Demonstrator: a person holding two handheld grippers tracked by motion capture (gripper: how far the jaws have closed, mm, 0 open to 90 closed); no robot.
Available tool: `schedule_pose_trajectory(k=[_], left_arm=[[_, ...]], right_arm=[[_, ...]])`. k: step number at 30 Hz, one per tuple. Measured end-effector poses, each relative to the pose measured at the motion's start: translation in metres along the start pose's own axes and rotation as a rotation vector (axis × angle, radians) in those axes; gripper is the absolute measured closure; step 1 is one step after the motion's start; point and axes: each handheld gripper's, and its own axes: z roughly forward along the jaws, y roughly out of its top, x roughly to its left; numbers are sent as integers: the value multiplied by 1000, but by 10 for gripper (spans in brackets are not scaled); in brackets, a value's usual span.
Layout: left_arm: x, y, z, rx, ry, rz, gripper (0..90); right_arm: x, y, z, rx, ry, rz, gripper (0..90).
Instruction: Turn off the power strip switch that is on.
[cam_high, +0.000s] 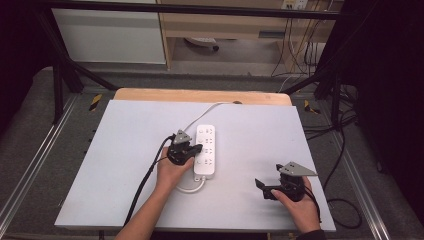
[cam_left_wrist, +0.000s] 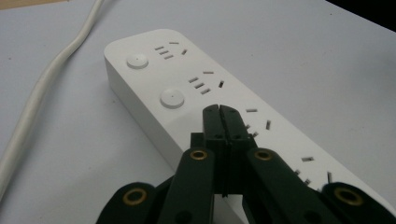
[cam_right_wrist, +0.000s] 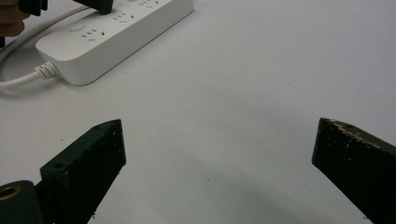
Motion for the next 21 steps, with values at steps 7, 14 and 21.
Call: schedule_pose_trajectory(k=[7, 14, 21], left_arm=[[-1, 0, 0, -1, 2, 7, 900], [-3, 0, 0, 0, 18, 22, 900], [-1, 0, 0, 1, 15, 1, 900]], right_arm=[[1, 0, 0, 4, 3, 1, 34], [0, 0, 0, 1, 2, 2, 34], [0, 0, 0, 0, 1, 0, 34]])
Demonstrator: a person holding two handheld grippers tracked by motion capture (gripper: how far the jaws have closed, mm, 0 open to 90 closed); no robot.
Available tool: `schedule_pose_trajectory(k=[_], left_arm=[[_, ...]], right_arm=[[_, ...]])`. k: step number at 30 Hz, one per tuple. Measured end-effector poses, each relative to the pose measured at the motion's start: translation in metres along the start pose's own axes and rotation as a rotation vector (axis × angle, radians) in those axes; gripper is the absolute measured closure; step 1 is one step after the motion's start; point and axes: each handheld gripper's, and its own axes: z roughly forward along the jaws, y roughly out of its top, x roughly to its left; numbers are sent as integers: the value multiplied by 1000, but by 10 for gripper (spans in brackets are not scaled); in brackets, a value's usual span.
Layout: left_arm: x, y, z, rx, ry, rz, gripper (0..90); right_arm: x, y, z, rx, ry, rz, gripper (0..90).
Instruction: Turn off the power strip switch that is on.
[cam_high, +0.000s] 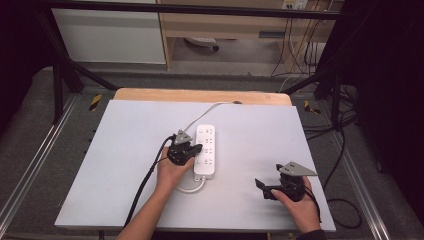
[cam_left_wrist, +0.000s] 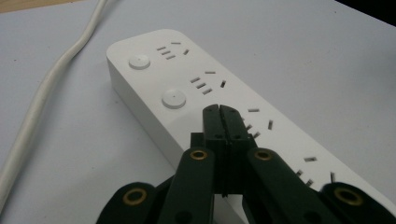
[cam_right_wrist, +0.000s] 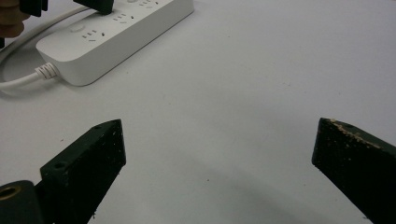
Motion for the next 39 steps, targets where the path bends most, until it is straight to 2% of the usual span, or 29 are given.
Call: schedule_pose_trajectory(k=[3, 5, 15, 20, 39], left_arm=[[-2, 1, 0, 7, 8, 16, 900], [-1, 1, 0, 6, 0, 2, 900], [-3, 1, 1, 11, 7, -5, 900], [-4, 2, 1, 20, 22, 15, 900], [-3, 2, 1, 16, 15, 1, 900]], right_arm=[[1, 0, 0, 0, 1, 2, 34], [1, 0, 0, 0, 1, 3, 36], [1, 0, 0, 5, -1, -4, 36], [0, 0, -1, 4, -2, -4, 36], [0, 0, 0, 7, -1, -4, 37]])
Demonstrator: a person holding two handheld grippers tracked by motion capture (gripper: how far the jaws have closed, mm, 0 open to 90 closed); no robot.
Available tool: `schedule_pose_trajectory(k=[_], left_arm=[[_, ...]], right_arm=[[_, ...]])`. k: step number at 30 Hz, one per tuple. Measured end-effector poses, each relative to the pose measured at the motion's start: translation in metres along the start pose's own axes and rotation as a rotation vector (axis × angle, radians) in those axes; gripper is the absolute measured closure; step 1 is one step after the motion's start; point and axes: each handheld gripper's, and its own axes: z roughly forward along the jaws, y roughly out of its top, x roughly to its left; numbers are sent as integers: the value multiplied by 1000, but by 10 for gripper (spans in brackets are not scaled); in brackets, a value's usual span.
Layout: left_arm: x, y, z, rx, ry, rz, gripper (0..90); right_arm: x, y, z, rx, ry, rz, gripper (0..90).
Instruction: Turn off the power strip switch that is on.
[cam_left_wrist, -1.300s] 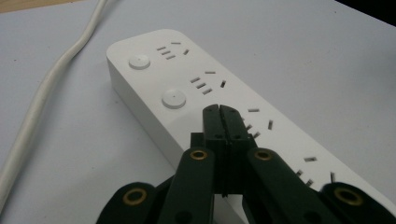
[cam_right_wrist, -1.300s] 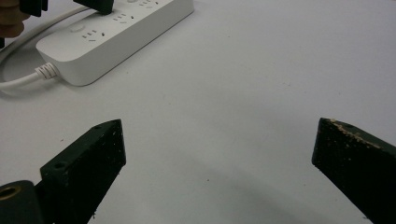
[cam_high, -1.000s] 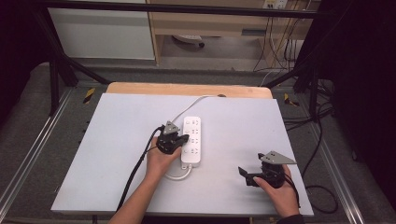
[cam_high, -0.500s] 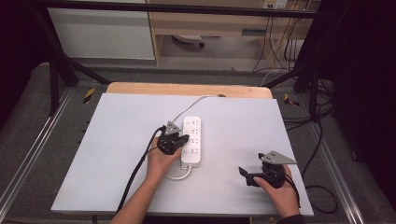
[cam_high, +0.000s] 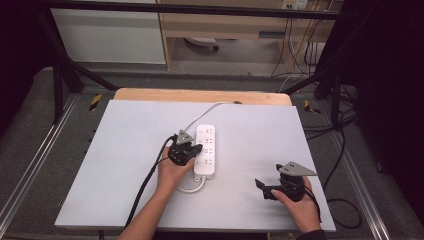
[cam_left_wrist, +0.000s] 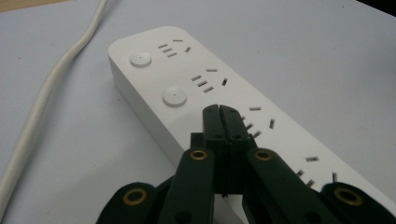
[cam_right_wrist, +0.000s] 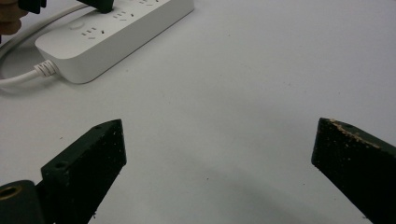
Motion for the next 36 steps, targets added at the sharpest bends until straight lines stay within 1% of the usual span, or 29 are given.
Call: schedule_pose_trajectory(k=[2, 12, 14, 16, 17, 18, 20, 23, 24, 28, 30, 31, 33, 36], left_arm=[[-1, 0, 0, 1, 4, 7, 900], [0, 1, 0, 5, 0, 2, 900], [1, 1, 0, 5, 3, -6, 900], [-1, 1, -1, 6, 12, 2, 900], [-2, 1, 0, 3, 14, 11, 900], [-2, 1, 0, 3, 14, 11, 900], [-4, 0, -1, -10, 26, 18, 900], [-5, 0, -2, -23, 29, 10, 900], [-5, 1, -2, -23, 28, 13, 900], [-1, 0, -4, -32, 29, -13, 900], [1, 1, -6, -51, 10, -40, 900], [4, 3, -8, -72, -3, -65, 900], [6, 4, -9, -79, -11, -68, 900], [9, 4, -13, -80, -1, -57, 900]], right_arm=[[0, 0, 0, 0, 0, -1, 37], [0, 0, 1, -1, 1, 3, 37], [0, -1, 1, 2, 1, 4, 37], [0, -1, 2, 5, 5, 6, 37], [0, -1, 1, 4, 3, 6, 37], [1, -1, 1, 3, 2, 8, 37], [1, -1, 0, 5, -1, 9, 37], [0, 0, -1, -7, -13, 11, 38], [0, 0, -1, -7, -13, 11, 38], [-2, 0, -2, -15, -9, 13, 38], [-2, 1, -2, -17, -8, 13, 37], [-3, 1, -2, -21, -6, 14, 37], [-2, 1, -2, -18, -4, 12, 36], [-2, 1, -1, -13, 0, 10, 36]])
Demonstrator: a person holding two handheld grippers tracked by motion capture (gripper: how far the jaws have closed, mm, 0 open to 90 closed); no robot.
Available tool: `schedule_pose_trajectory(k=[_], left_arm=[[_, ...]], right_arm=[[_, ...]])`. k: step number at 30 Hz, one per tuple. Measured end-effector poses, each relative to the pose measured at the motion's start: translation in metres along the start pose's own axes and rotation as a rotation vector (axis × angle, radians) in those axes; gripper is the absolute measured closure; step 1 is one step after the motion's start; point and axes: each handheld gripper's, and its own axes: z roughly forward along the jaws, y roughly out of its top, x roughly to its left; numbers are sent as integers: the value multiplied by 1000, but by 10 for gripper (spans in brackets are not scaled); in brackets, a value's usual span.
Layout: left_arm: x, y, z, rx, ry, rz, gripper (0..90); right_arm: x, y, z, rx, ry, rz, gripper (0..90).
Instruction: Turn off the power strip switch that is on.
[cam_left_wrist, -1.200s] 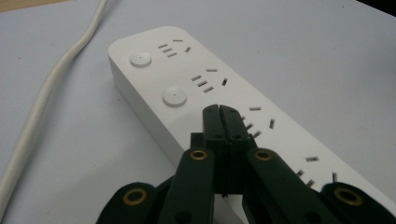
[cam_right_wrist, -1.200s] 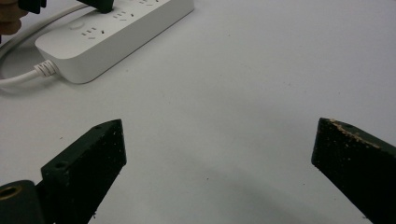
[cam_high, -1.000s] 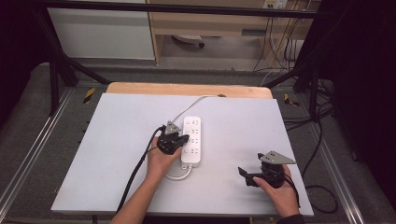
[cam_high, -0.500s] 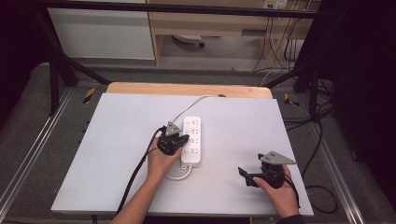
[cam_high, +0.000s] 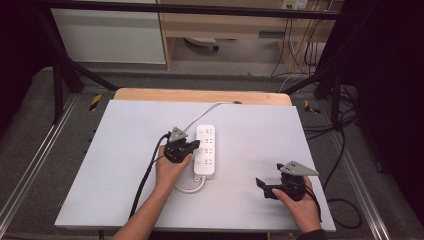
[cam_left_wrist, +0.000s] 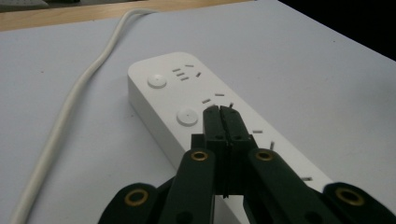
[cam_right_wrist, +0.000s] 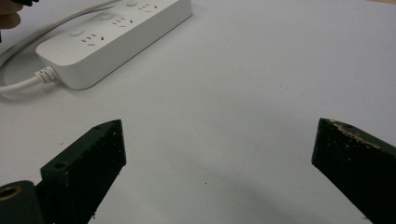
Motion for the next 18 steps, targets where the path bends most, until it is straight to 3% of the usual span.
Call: schedule_pose_trajectory(k=[4, 9, 12, 18], left_arm=[[3, 1, -5, 7, 8, 1, 900], [5, 2, -8, 18, 17, -4, 747], [5, 4, -13, -3, 31, 9, 676], [11, 8, -24, -23, 12, -11, 571]], right_arm=[[1, 0, 1, 4, 3, 0, 36], [2, 0, 1, 4, 4, -3, 36], [1, 0, 1, 6, 2, -4, 36], [1, 0, 2, 8, 3, -5, 36]])
